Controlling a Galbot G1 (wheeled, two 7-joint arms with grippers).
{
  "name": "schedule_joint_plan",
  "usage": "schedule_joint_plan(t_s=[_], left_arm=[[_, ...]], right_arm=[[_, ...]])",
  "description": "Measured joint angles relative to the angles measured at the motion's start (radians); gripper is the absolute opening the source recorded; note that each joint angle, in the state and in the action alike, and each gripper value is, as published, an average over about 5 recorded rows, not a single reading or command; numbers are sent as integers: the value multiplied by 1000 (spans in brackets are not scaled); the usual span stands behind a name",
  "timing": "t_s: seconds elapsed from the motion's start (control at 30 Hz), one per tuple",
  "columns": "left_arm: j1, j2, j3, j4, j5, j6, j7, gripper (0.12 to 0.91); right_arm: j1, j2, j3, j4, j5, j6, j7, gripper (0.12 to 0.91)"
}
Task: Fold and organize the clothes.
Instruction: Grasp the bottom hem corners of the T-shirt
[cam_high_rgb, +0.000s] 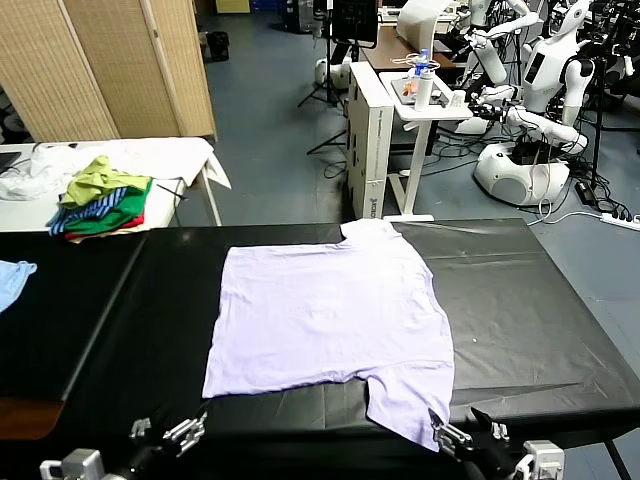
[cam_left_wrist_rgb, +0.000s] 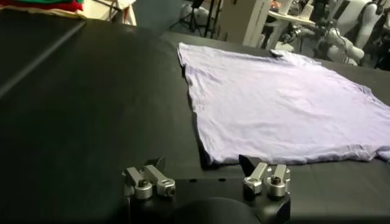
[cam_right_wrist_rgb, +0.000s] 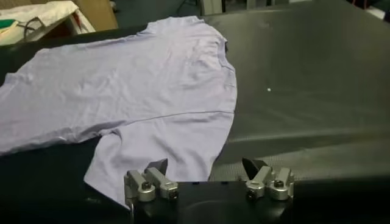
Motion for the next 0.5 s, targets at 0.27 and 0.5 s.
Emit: schedule_joint_plan(t_s=[0.27,0.5], left_arm=[[-23,-20,14,18,5,-5,-8,907],[-39,-31,34,25,6,-5,-5,907]], right_arm=[[8,5,-24,-14,-17,2,0,907],[9,7,-30,-18,-25,2,0,889]])
